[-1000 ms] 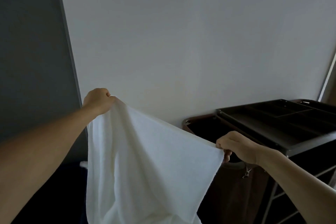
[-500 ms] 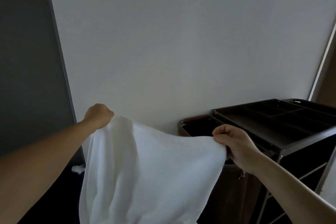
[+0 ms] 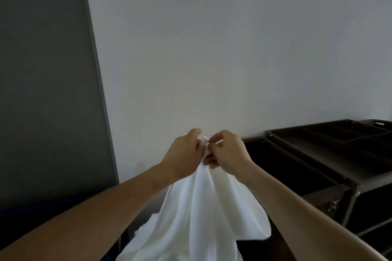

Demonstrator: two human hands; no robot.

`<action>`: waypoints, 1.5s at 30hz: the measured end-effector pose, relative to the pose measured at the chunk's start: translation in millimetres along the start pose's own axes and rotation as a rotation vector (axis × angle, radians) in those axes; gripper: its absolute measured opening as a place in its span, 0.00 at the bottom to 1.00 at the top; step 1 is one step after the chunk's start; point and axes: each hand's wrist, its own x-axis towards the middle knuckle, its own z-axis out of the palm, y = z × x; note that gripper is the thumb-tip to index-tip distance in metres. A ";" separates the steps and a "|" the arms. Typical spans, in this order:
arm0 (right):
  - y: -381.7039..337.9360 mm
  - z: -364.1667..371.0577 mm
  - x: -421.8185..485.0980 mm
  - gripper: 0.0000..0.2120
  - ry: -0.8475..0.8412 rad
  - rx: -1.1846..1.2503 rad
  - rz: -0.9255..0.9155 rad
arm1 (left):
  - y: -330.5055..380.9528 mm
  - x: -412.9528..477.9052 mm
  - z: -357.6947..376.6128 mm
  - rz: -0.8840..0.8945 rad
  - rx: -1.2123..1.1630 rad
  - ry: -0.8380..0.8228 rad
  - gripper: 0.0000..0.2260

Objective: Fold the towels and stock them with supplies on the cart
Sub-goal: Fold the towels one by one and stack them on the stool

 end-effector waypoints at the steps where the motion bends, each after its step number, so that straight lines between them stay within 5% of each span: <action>1: -1.2 2.0 -0.8 0.04 0.008 -0.009 -0.008 | 0.6 -2.5 0.4 -0.012 0.042 0.018 0.14; 11: -10.5 3.1 -5.4 0.09 -0.002 -0.195 -0.103 | 10.4 -8.7 -5.0 -0.004 0.250 -0.031 0.10; 16: -16.4 -5.1 -5.7 0.14 -0.105 -0.233 -0.072 | 8.8 -15.2 -6.1 0.079 0.196 -0.134 0.11; 20: -14.4 -14.4 -8.5 0.16 -0.200 -0.196 -0.117 | -4.7 -13.7 -17.2 0.009 -0.066 -0.084 0.10; 22: -4.6 -21.5 -10.5 0.15 -0.182 -0.090 -0.108 | -12.3 -12.2 -22.5 -0.015 -0.123 -0.064 0.01; 24: 13.6 -26.9 -16.7 0.08 -0.088 -0.054 -0.126 | -17.0 -9.4 -25.3 -0.045 -0.144 -0.009 0.05; 27: 57.3 -30.7 -36.8 0.06 0.021 -0.258 -0.183 | -17.3 -1.2 -29.1 -0.112 -0.177 0.100 0.08; 30: 93.9 -31.0 -63.5 0.09 -0.172 -0.501 -0.165 | -16.9 10.2 -37.0 -0.134 -0.185 0.179 0.07; 35: 137.1 -30.6 -78.9 0.34 -0.421 -1.030 -0.117 | -19.2 22.6 -59.3 -0.108 -0.196 0.246 0.07; 40: 137.2 -46.3 -61.0 0.23 -0.360 -1.063 -0.098 | -38.7 30.7 -90.4 -0.071 -0.216 0.302 0.07; 45: 28.5 -98.6 0.0 0.15 0.006 -0.813 -0.158 | -60.0 58.4 -165.0 -0.117 -0.232 0.491 0.08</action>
